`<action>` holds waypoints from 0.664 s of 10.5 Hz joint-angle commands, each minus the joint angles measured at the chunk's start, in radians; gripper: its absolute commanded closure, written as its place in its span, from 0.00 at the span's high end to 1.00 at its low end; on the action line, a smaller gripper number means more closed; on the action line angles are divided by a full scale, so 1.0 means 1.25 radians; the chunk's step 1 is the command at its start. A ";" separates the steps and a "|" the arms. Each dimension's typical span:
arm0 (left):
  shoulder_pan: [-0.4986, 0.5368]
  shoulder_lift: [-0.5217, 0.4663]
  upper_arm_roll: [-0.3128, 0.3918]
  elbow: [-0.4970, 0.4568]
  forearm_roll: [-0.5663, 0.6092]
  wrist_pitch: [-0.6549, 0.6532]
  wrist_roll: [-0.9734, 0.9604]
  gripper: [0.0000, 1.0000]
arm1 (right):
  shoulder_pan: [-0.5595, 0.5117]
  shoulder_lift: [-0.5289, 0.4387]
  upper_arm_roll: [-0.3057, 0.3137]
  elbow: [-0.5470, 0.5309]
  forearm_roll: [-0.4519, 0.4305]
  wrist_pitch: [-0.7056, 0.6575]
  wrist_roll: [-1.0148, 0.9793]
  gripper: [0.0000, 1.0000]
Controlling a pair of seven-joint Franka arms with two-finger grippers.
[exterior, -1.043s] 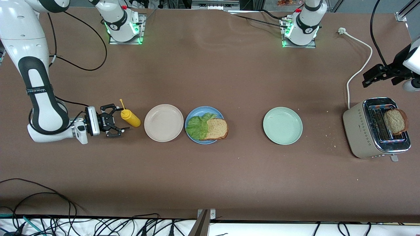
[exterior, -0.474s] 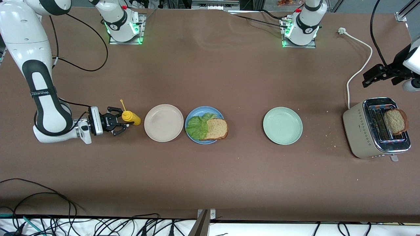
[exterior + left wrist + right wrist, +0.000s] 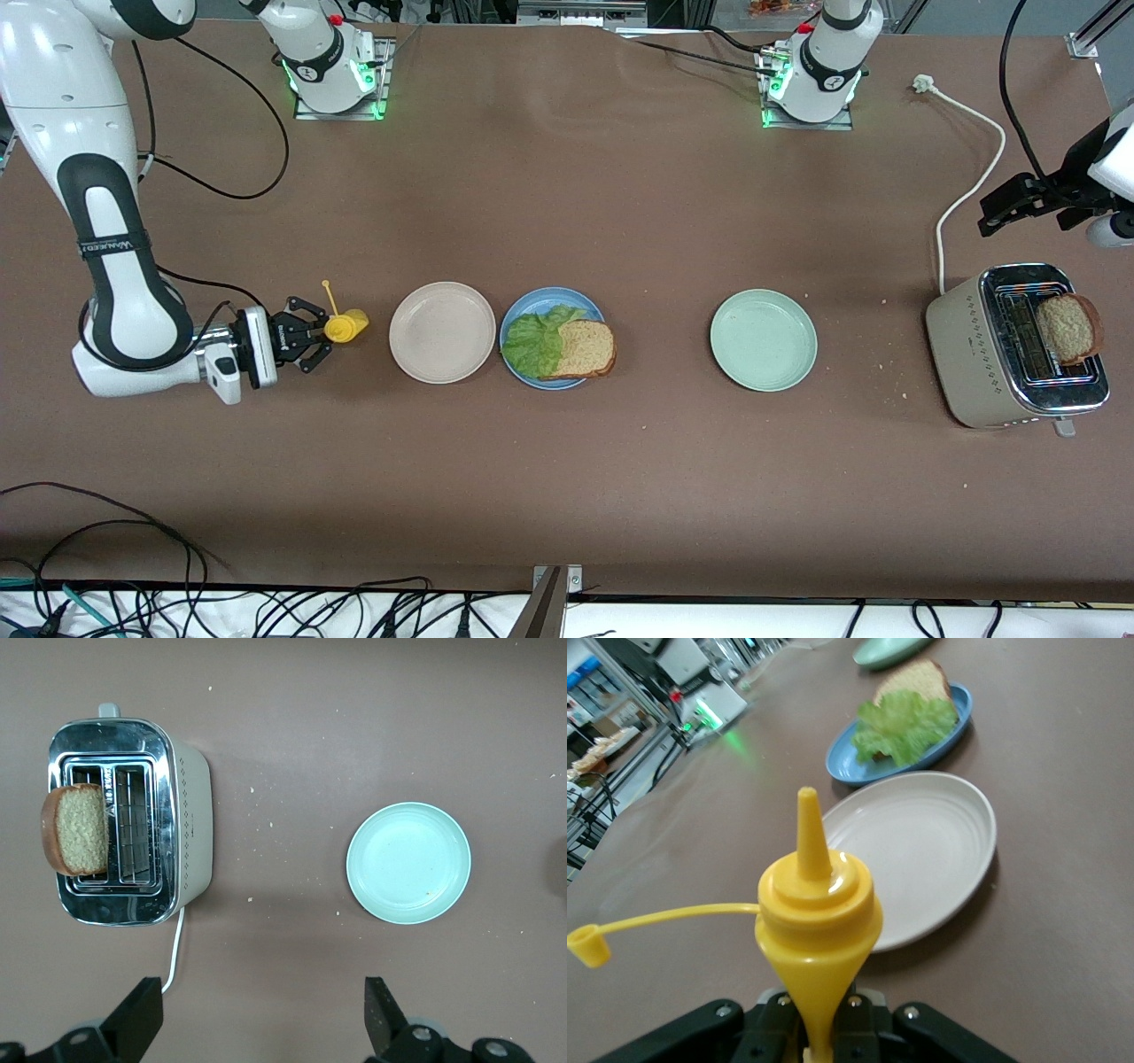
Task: Make sandwich in blue plate with both arms
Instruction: 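Lift the mustard bottle and carry it toward the plates with the right gripper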
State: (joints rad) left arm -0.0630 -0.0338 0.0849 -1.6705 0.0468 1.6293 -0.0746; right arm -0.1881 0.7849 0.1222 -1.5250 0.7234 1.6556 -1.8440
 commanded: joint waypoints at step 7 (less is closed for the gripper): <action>0.005 -0.004 -0.004 0.009 -0.007 -0.014 0.000 1.00 | 0.296 -0.041 -0.002 0.243 -0.562 0.078 0.646 0.13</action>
State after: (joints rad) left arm -0.0630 -0.0338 0.0847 -1.6705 0.0468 1.6292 -0.0746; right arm 0.0974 0.7207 0.1302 -1.2645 0.1503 1.7419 -1.1615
